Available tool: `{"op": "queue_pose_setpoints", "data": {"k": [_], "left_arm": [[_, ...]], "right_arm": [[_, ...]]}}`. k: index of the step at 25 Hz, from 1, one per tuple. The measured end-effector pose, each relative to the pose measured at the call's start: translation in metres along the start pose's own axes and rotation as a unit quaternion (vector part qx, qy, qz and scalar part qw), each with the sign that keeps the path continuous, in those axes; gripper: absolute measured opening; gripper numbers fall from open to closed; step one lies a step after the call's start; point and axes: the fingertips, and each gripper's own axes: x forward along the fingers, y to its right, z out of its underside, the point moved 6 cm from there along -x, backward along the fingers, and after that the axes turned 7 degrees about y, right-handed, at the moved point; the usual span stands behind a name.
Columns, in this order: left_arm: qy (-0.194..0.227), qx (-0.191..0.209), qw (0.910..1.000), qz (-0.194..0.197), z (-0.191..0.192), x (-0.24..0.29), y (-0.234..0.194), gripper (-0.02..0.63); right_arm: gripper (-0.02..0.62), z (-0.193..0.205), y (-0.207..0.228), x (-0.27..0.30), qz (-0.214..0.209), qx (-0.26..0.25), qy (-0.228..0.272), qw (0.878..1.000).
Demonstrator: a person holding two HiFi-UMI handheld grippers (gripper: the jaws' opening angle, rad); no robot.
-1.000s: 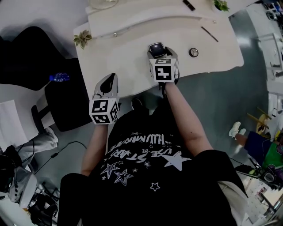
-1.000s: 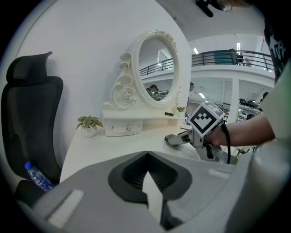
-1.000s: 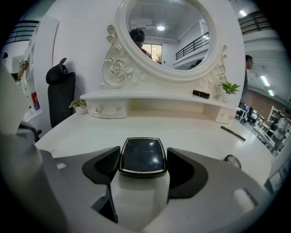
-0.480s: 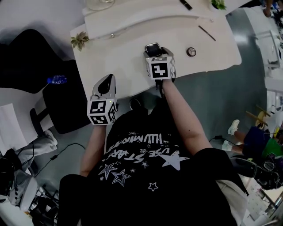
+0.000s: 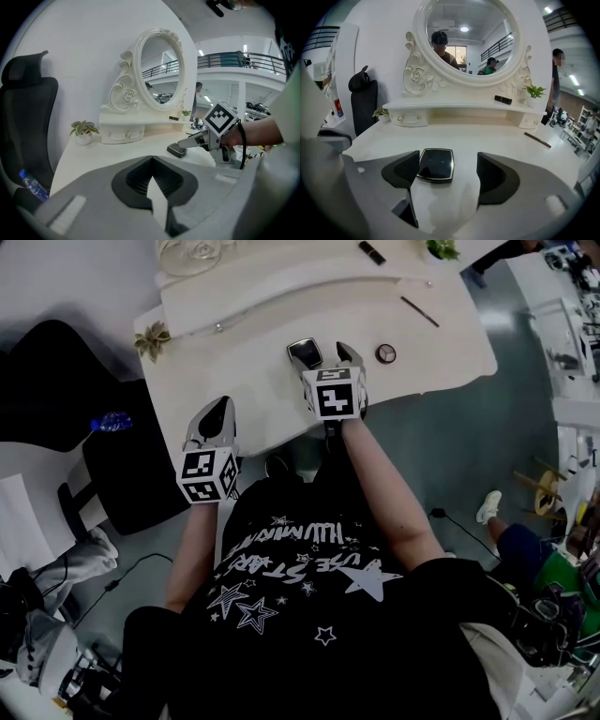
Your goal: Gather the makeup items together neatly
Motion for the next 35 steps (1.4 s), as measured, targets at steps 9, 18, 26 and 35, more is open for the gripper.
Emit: {"op": "queue_pose_setpoints", "data": {"k": [9,18,26,35], "left_arm": [[0.01,0.002,0.9999,-0.008,-0.016,0.025,0.038,0.0],[0.011,0.007,0.9998,-0.016,-0.019,0.041,0.071,0.0],[0.005,0.004,0.9996,-0.029,-0.016,0.057,0.087,0.0],[-0.001,0.004,0.999,-0.044,-0.015,0.064,0.104,0.0]], "right_arm": [[0.426,-0.002,0.067,-0.018,0.016,0.003,0.009,1.0],[0.451,0.022,0.123,-0.026,0.026,0.005,-0.014,1.0],[0.404,0.042,0.152,-0.019,0.014,0.001,-0.049,0.999],[0.322,0.048,0.164,-0.01,-0.021,-0.014,-0.067,0.997]]}}
